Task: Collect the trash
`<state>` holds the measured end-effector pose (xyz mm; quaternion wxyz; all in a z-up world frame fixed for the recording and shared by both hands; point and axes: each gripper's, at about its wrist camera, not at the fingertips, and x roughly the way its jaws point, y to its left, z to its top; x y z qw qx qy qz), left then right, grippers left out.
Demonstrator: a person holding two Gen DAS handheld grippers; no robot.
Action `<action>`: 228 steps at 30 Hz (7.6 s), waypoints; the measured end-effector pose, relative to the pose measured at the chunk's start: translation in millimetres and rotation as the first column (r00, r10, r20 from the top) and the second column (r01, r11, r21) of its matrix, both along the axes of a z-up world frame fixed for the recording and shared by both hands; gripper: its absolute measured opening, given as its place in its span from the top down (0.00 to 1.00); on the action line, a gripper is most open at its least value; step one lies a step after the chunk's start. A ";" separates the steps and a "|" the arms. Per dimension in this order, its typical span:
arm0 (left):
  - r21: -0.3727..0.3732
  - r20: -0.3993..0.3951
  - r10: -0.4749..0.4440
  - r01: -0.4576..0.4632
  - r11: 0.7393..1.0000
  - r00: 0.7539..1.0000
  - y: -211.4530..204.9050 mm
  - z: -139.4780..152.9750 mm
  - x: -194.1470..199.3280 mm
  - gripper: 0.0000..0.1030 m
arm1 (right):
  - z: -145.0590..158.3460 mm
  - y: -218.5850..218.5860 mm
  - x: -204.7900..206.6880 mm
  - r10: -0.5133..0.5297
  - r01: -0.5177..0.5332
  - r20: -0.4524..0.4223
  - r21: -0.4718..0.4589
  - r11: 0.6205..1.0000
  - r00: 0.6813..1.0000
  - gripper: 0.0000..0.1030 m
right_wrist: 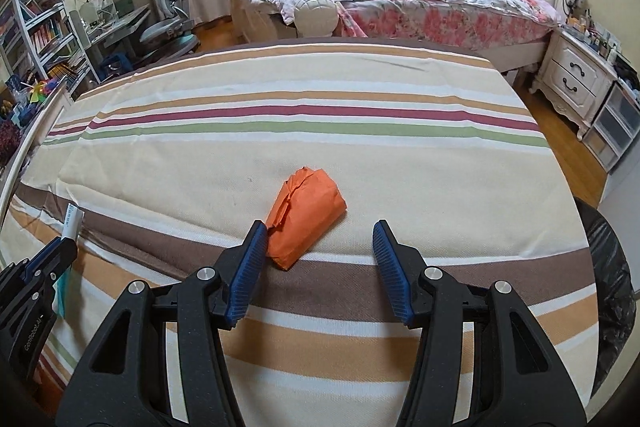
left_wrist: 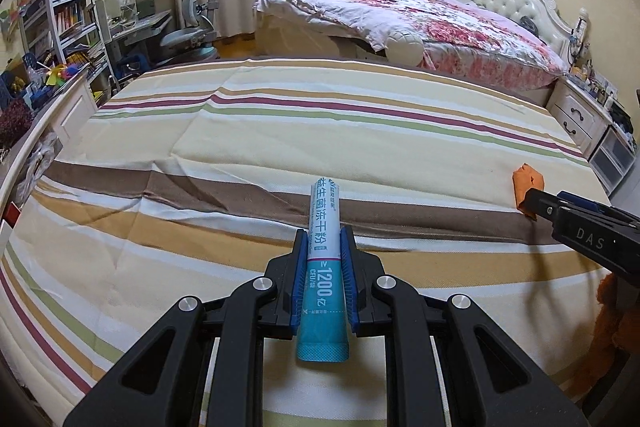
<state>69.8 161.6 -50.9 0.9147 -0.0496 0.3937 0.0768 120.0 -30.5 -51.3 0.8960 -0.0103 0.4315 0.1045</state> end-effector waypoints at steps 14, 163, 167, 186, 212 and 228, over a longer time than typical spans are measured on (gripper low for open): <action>0.001 0.001 -0.001 0.001 1.000 1.000 -2.3 -1.6 2.2 0.83 | 7.7 1.7 1.1 -0.021 0.021 0.000 0.037 0.999 1.000 0.36; 0.137 0.152 -0.486 0.468 0.873 0.861 -307.9 35.4 38.1 0.20 | 21.7 -285.0 -75.8 -0.625 0.647 0.225 -0.037 0.761 0.748 0.26; 0.149 0.175 -0.456 0.434 0.888 0.873 -293.3 41.9 27.1 0.19 | 27.7 -274.3 -82.8 -0.601 0.627 0.244 -0.040 0.778 0.761 0.24; 0.152 0.205 -0.327 0.300 0.942 0.923 -233.3 50.2 -23.0 0.17 | 43.9 -227.4 -126.4 -0.494 0.529 0.288 -0.052 0.847 0.820 0.20; 0.144 0.225 -0.291 0.263 0.954 0.930 -217.1 52.5 -43.8 0.17 | 51.0 -213.2 -142.3 -0.465 0.503 0.314 -0.048 0.863 0.828 0.19; 0.145 0.222 -0.286 0.259 0.955 0.932 -211.6 51.4 -47.3 0.17 | 49.3 -211.7 -142.6 -0.465 0.502 0.311 -0.048 0.863 0.829 0.19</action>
